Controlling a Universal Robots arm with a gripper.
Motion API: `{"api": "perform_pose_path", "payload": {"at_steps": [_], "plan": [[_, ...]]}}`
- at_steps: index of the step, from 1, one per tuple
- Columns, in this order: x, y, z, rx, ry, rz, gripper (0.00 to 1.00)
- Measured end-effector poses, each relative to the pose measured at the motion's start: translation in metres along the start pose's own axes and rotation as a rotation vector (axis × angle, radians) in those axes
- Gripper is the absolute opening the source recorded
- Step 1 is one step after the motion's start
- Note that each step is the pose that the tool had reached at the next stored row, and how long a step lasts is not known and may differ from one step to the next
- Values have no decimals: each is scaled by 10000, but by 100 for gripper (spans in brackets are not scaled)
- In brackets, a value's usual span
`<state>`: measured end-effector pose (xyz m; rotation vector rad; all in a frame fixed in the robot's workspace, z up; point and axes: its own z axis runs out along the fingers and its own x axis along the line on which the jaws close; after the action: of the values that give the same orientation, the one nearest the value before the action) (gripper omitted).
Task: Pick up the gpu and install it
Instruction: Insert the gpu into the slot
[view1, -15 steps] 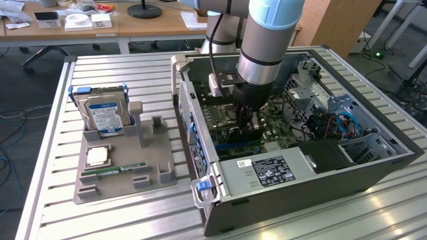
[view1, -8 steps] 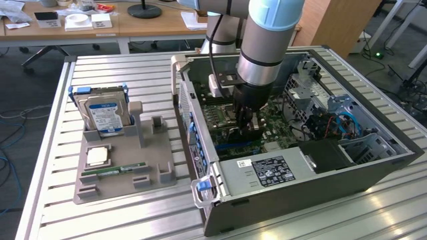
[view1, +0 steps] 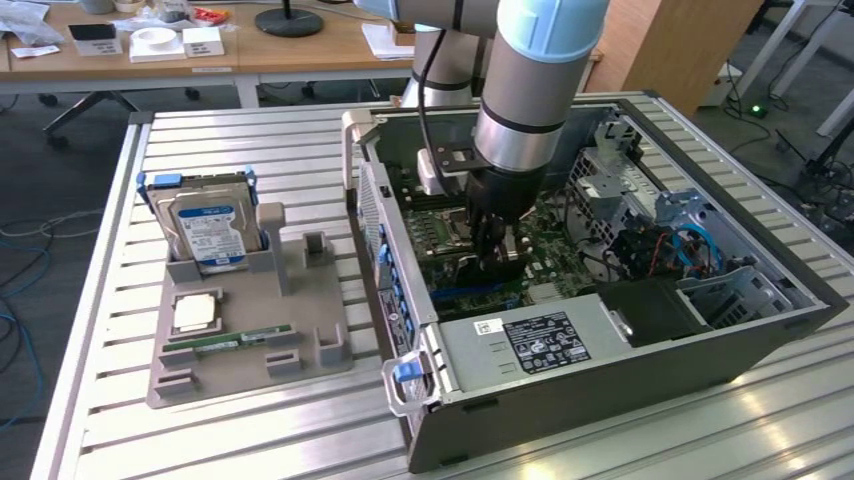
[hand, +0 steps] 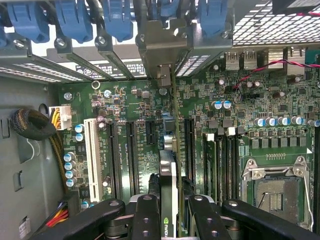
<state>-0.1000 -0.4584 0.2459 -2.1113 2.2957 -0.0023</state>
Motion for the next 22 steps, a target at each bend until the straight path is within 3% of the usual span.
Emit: {"api": "perform_pose_path", "payload": {"at_steps": [14, 22], "plan": [[0, 0, -29, 0, 0, 0, 27], [5, -2, -26, 3, 51, -1, 27]]}}
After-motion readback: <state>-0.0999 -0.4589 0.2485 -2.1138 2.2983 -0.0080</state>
